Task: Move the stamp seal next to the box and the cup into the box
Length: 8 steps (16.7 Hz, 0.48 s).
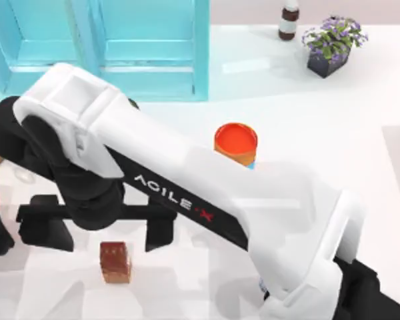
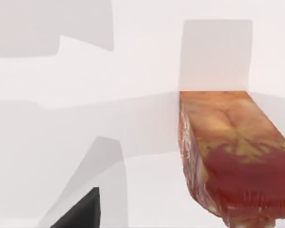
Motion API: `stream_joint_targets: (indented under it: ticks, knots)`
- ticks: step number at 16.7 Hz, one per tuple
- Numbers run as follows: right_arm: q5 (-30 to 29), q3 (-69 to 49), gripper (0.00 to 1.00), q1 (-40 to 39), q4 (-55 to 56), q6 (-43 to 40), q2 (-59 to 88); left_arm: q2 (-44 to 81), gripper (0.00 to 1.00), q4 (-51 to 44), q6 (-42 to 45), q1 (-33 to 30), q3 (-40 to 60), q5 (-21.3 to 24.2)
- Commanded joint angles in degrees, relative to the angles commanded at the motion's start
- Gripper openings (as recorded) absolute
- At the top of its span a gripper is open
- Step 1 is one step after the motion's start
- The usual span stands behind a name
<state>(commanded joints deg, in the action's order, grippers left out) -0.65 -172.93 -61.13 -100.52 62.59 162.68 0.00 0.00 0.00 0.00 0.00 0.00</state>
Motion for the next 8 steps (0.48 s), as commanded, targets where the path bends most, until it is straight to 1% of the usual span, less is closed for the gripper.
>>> stream_joint_targets:
  ticks: [5, 8]
  knots:
    - [-0.2, -17.9, 1.00, -0.1, -4.9, 0.2, 12.5, 0.0, 1.00, 0.0, 0.0, 0.0, 0.0, 0.0]
    - [-0.3, -25.4, 1.00, -0.1, -6.8, 0.1, 18.2, 0.0, 1.00, 0.0, 0.0, 0.0, 0.0, 0.0]
